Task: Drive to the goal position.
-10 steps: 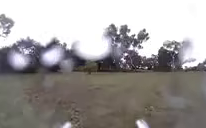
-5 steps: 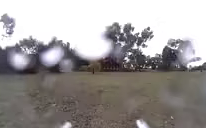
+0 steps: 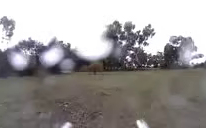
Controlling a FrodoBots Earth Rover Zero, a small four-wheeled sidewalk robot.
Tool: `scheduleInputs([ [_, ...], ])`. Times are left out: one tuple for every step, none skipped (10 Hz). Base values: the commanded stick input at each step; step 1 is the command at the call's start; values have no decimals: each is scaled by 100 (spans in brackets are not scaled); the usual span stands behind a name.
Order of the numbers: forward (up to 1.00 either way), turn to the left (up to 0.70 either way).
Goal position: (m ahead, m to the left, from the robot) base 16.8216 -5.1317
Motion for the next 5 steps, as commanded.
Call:
scheduleInputs([
  [100, 1],
  [100, 1],
  [100, 1],
  [100, 1],
  [100, 1],
])
